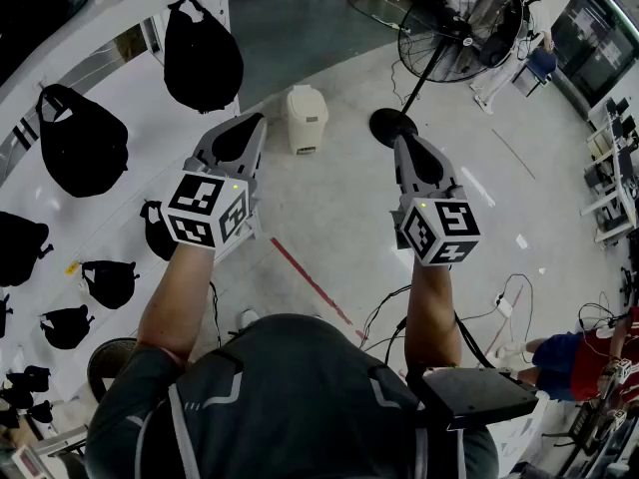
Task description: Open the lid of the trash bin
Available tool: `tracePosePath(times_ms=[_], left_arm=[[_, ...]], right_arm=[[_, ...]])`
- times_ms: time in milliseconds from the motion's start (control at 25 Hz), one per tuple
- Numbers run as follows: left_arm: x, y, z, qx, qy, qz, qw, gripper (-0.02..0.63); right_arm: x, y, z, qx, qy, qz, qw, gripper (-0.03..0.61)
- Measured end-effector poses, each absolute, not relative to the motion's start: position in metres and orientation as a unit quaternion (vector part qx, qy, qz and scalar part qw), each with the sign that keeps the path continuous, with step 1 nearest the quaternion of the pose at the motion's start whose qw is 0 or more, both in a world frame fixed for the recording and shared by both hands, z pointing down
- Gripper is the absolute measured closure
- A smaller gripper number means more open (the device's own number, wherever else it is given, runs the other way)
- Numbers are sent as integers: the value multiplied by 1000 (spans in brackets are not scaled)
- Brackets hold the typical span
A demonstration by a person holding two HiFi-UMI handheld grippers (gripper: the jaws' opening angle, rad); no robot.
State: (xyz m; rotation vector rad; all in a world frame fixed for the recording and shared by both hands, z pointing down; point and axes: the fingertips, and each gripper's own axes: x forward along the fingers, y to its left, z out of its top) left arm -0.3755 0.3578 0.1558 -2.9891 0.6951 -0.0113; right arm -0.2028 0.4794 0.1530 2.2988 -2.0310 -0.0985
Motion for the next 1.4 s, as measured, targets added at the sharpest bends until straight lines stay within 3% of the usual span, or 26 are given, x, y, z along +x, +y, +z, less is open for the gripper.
tracePosePath(times_ms=[760,1400], left_arm=[[-338,364,153,-969,244,14,36,604],[-253,389,166,-968,247,0,44,604]], right_arm=[[-170,496,149,731,-681,-38,13,552],[-97,525,174,719,-694,-21,15,552]])
